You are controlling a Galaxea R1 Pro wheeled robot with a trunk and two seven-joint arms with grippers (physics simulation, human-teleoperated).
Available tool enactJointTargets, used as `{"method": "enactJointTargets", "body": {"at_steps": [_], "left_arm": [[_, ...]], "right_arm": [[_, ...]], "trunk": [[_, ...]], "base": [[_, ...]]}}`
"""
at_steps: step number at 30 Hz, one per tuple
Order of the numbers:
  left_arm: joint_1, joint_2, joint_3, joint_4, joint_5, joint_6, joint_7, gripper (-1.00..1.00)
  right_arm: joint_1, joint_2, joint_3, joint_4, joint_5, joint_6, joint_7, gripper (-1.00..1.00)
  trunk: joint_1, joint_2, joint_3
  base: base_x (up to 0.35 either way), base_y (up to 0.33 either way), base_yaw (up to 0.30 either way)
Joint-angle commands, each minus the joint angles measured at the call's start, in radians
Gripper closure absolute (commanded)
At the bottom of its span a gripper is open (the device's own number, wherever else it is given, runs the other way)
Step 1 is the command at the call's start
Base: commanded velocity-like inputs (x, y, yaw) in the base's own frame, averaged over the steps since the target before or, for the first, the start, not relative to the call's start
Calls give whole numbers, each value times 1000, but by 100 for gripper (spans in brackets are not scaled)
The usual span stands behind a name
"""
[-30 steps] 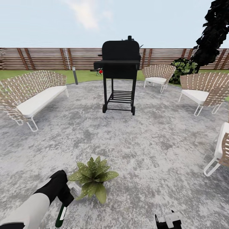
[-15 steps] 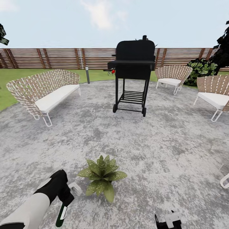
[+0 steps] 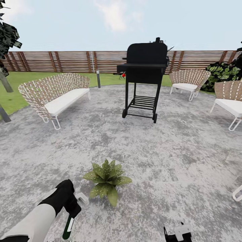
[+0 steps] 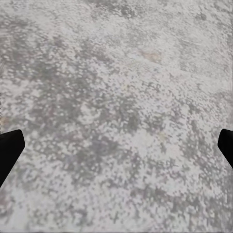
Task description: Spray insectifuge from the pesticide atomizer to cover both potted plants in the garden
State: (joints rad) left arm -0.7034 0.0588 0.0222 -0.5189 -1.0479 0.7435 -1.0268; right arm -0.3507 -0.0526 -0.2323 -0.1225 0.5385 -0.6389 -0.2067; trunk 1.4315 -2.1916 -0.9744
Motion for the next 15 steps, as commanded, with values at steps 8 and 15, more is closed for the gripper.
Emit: {"method": "enactJointTargets", "body": {"at_steps": [8,15], "left_arm": [[-1,-1,4,-3,-7,7,-7,100],[-1,0,1,1,-7,7,48,100]], "right_arm": [[-1,0,-4,0,11,-2,-7,-100],[-1,-3,-5,0,11,-2,-7,-100]], "trunk": [[0,0,-1],[0,0,-1]], "base": [[-2,-26,161],[0,0,3]]}}
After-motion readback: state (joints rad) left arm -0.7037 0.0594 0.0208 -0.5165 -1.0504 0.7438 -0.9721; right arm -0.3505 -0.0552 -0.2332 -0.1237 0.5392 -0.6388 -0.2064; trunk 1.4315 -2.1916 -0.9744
